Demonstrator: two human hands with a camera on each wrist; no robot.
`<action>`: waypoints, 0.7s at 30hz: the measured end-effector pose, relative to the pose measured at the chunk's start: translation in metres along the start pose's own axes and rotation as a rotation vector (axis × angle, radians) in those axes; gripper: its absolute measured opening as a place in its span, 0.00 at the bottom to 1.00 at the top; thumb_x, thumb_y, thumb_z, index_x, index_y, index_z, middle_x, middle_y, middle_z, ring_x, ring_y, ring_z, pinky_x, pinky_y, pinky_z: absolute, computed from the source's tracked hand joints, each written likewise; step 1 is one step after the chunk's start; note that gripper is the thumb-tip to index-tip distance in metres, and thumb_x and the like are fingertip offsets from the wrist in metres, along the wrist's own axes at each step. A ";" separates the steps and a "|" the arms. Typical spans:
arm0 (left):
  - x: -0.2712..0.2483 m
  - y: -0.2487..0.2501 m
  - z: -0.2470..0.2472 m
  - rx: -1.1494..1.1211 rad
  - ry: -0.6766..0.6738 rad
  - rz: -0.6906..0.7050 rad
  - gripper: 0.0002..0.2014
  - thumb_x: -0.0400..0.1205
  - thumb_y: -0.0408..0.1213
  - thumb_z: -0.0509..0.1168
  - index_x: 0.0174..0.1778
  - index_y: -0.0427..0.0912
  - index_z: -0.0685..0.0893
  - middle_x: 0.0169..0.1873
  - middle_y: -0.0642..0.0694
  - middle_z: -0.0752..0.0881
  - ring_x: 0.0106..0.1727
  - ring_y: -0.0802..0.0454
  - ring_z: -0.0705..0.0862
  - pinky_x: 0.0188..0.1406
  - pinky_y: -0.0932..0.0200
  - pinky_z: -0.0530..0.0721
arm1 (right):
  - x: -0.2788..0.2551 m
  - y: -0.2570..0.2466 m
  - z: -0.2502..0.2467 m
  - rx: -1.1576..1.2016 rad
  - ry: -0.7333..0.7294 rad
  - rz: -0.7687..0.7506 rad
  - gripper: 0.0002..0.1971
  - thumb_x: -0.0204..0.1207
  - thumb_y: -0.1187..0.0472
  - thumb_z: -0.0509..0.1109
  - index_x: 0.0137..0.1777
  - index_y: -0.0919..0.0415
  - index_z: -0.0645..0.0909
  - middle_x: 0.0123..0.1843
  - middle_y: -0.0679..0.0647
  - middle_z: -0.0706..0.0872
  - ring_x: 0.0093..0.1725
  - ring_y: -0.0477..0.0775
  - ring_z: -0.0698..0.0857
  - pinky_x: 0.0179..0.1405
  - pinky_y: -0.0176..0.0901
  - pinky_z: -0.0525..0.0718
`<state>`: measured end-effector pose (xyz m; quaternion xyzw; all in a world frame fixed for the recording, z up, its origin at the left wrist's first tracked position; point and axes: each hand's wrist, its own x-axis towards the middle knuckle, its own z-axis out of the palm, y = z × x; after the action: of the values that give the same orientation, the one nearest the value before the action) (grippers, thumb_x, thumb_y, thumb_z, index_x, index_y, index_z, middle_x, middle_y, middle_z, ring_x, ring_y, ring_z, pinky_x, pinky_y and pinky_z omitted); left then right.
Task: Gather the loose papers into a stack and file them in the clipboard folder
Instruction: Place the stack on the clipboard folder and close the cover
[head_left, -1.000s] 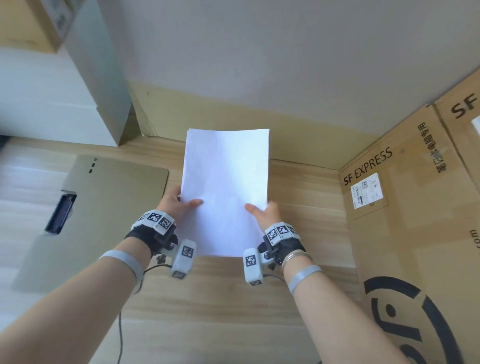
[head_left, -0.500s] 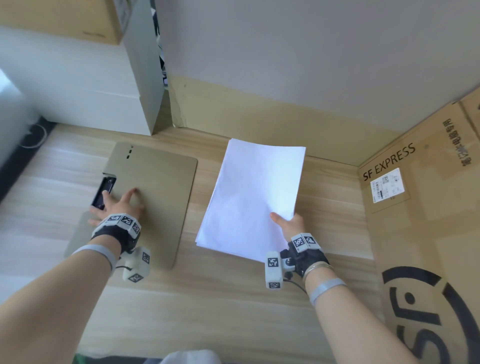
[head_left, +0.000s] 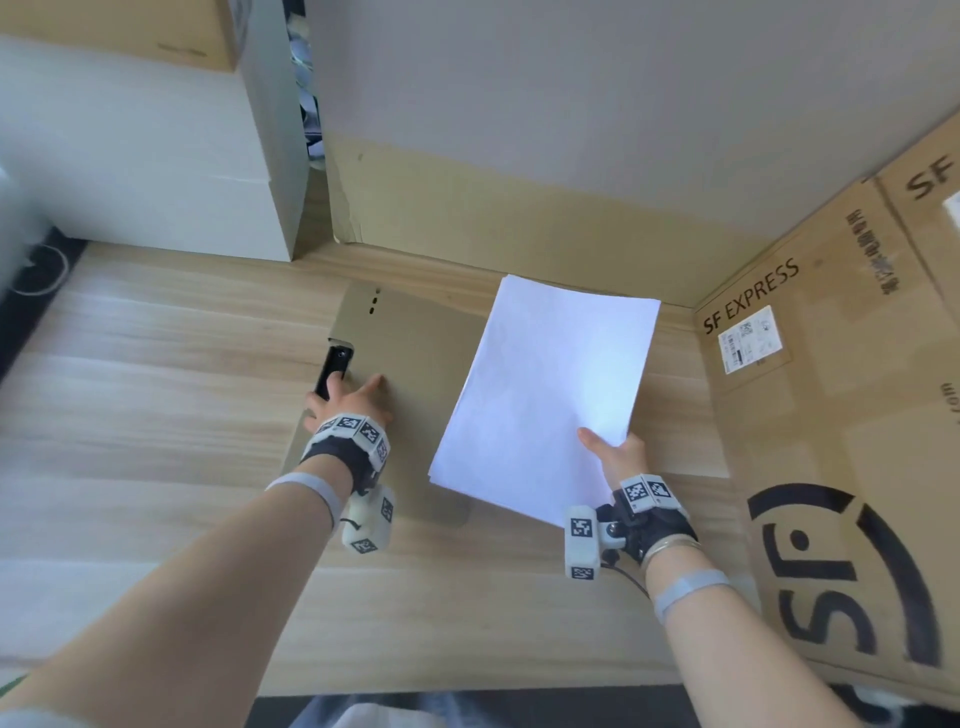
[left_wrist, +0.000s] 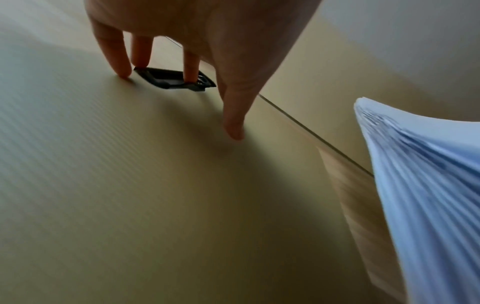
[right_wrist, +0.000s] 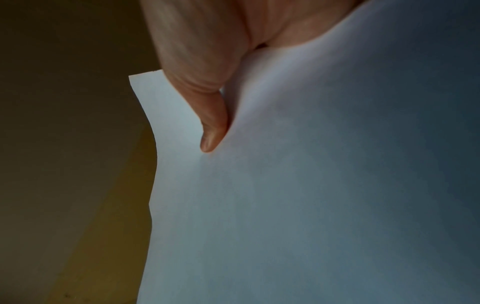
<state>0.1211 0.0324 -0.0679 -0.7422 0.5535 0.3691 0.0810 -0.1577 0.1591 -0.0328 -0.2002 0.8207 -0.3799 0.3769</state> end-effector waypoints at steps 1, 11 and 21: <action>-0.004 0.009 0.004 0.026 -0.008 0.024 0.17 0.79 0.44 0.62 0.61 0.67 0.71 0.76 0.48 0.55 0.73 0.32 0.57 0.71 0.39 0.64 | 0.001 0.002 -0.005 0.003 0.015 0.010 0.19 0.73 0.65 0.73 0.62 0.73 0.79 0.60 0.66 0.85 0.56 0.59 0.83 0.60 0.49 0.78; -0.012 0.026 0.012 0.396 -0.107 0.391 0.33 0.74 0.40 0.67 0.70 0.74 0.65 0.79 0.53 0.57 0.77 0.36 0.58 0.75 0.43 0.65 | 0.019 0.006 -0.041 0.051 0.041 0.014 0.18 0.73 0.65 0.73 0.62 0.72 0.80 0.52 0.58 0.83 0.53 0.58 0.82 0.57 0.47 0.77; -0.041 -0.008 0.023 0.721 -0.249 0.489 0.51 0.71 0.38 0.73 0.75 0.77 0.44 0.80 0.50 0.26 0.81 0.36 0.28 0.79 0.34 0.43 | 0.023 0.009 -0.033 0.097 -0.006 0.006 0.13 0.73 0.63 0.73 0.56 0.62 0.79 0.52 0.57 0.83 0.54 0.58 0.81 0.57 0.49 0.76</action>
<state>0.1122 0.0790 -0.0606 -0.4638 0.7918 0.2478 0.3106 -0.1986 0.1665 -0.0366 -0.1804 0.8009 -0.4174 0.3895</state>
